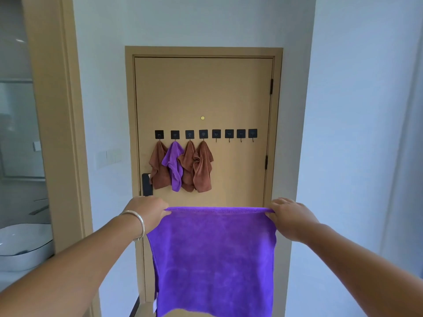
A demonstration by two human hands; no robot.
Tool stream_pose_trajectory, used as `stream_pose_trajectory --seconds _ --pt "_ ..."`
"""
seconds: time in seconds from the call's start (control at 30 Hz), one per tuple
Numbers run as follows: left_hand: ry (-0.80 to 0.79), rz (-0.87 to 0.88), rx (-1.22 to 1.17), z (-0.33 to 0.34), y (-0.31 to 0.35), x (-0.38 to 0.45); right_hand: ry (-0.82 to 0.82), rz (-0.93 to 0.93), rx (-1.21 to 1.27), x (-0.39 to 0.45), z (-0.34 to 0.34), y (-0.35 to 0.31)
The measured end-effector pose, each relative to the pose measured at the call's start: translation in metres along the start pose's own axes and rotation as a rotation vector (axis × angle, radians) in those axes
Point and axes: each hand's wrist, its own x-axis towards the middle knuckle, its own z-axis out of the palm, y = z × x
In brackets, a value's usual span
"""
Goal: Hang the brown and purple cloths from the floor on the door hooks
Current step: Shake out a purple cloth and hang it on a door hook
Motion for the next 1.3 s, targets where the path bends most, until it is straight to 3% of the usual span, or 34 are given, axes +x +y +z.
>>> stream_pose_trajectory --seconds 0.53,0.73,1.3 --pt "0.043 -0.085 -0.019 0.057 0.013 0.248 0.046 -0.063 0.018 0.248 0.062 0.093" --pt "0.025 -0.043 -0.024 0.100 0.018 0.322 0.033 -0.056 0.038 0.313 0.108 0.116" --pt "0.165 -0.001 -0.241 0.171 -0.043 0.578 0.102 -0.018 0.046 0.557 0.166 0.119"
